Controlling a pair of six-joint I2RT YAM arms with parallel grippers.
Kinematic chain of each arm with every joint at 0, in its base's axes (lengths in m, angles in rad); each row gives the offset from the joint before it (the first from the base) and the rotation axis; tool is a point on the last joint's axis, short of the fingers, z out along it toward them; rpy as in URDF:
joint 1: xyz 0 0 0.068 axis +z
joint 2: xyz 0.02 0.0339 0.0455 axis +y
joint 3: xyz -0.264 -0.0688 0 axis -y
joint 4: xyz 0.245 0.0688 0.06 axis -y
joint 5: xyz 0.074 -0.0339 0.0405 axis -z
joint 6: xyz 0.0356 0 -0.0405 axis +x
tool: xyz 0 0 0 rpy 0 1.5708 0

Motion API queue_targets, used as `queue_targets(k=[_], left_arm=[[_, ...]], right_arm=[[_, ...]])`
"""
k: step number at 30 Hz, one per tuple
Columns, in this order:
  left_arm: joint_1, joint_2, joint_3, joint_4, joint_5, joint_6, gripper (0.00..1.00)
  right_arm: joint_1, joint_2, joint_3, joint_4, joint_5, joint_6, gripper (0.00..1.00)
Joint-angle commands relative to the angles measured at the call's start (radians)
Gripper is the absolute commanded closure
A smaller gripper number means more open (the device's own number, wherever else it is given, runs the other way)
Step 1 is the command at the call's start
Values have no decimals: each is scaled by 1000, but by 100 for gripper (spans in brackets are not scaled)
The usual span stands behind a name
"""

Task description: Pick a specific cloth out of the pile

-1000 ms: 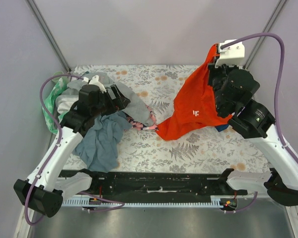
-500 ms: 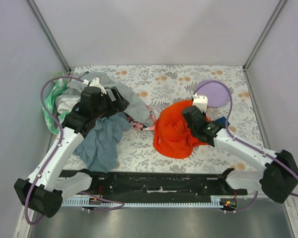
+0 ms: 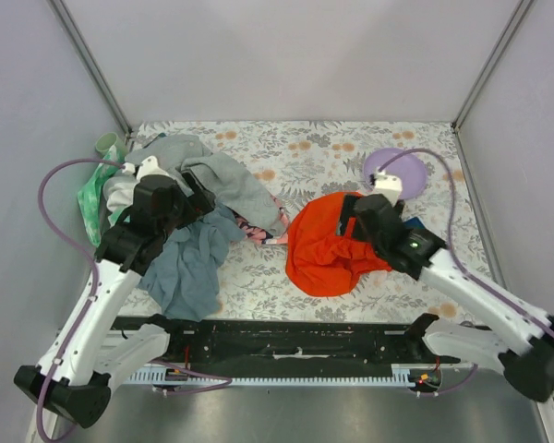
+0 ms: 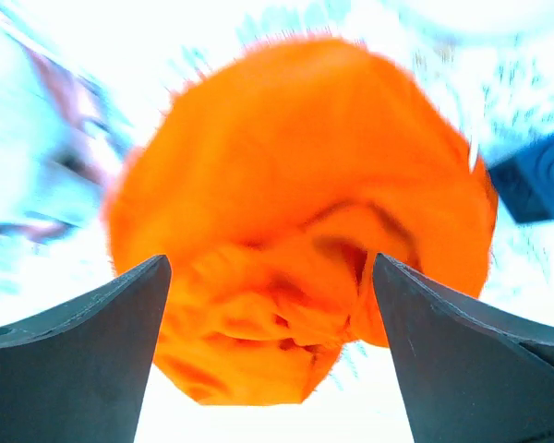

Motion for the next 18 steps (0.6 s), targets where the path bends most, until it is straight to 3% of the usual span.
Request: queue_targets(k=[1,7,18], left_arm=[[-2,-79,17,-62,-118,-50,2],[-2,-159,47,-116,-210,-58,2],[-2,-197,47,-130,-249,-59,2]], right_arm=[[0,-275,118,-23,48,-89,2],[0,-445,137,-5,140,-167,2],[-1,-485,124,-12,183,-161,2]])
